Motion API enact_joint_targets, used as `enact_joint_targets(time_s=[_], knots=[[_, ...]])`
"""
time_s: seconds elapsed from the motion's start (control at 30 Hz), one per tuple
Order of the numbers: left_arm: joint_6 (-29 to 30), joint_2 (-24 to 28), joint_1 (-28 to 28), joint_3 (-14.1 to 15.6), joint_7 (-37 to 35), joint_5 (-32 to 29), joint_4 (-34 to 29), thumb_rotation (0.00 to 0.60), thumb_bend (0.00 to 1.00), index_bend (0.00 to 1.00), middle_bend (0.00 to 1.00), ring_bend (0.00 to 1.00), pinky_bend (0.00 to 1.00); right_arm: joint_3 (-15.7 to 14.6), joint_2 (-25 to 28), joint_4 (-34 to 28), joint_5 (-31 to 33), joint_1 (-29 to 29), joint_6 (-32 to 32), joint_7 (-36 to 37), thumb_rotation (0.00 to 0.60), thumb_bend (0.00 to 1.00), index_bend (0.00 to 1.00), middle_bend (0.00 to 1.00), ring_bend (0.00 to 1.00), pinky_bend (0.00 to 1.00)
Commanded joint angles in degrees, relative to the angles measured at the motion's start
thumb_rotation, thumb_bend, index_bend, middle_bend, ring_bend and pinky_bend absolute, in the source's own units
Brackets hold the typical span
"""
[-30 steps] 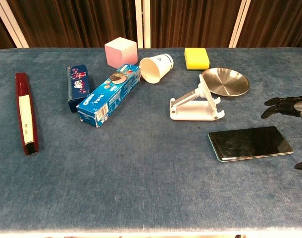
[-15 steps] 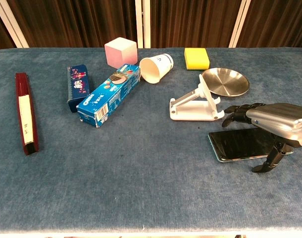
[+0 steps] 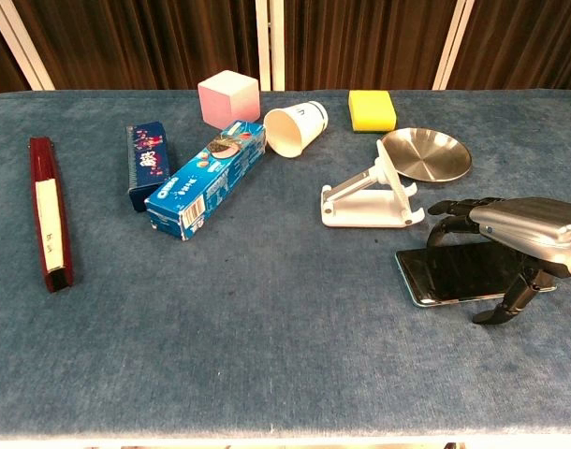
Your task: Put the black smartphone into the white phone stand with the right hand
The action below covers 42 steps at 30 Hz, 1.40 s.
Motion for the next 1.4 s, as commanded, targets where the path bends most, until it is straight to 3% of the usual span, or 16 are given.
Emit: enact_joint_targets(time_s=[0.03,0.2,0.57,0.83,1.0,1.2,1.4], knots=[[-0.02,-0.06,0.03,0.0,-0.02,-0.03,0.01,0.6,0.06,0.13,0.16,0.05,0.0,0.18,0.32,0.44,-0.89,-0.76,0.42,4.35,0.6,0.33,0.52,0.0,0.0,0.05],[-0.24,-0.21,0.01,0.16,0.11,0.05,0.05,0.6,0.06,0.13,0.16,0.05,0.0,0.01,0.71,2.33,-4.19,-1.87,0.33,11.91,0.6,0.36,0.6,0.15,0.0,0.05],[-0.19,0.0,-0.04,0.12,0.81,0.22,-0.69,0.6,0.06,0.13,0.16,0.05,0.0,-0.75,1.09,4.62,-9.54,-3.05,2.59,17.42,0.6,0.36,0.64,0.21,0.02,0.08],[-0.55,-0.05,-0.16,0.16,1.1,0.16,-0.94,0.6,0.06,0.13,0.16,0.05,0.0,-1.13,0.61,7.8,-14.03,-3.25,2.61,24.99,0.6,0.41,0.66,0.43,0.24,0.14],[-0.68,-0.04,-0.26,0.13,1.29,0.16,-1.01,0.6,0.06,0.13,0.16,0.05,0.0,-1.79,-0.09,11.34,-18.16,-2.19,1.37,30.39,0.6,0.47,0.67,0.52,0.4,0.27],[-0.64,0.3,-0.16,0.12,1.43,0.0,-1.19,0.6,0.06,0.13,0.16,0.05,0.0,-2.21,0.21,13.67,-22.05,-1.52,2.39,33.54,0.6,0.49,0.69,0.53,0.43,0.49],[-0.84,0.33,-0.18,0.15,1.52,-0.11,-1.36,0.6,0.06,0.13,0.16,0.05,0.0,-1.7,2.46,12.5,-23.11,-1.11,3.29,34.35,0.6,0.49,0.69,0.53,0.43,0.5]])
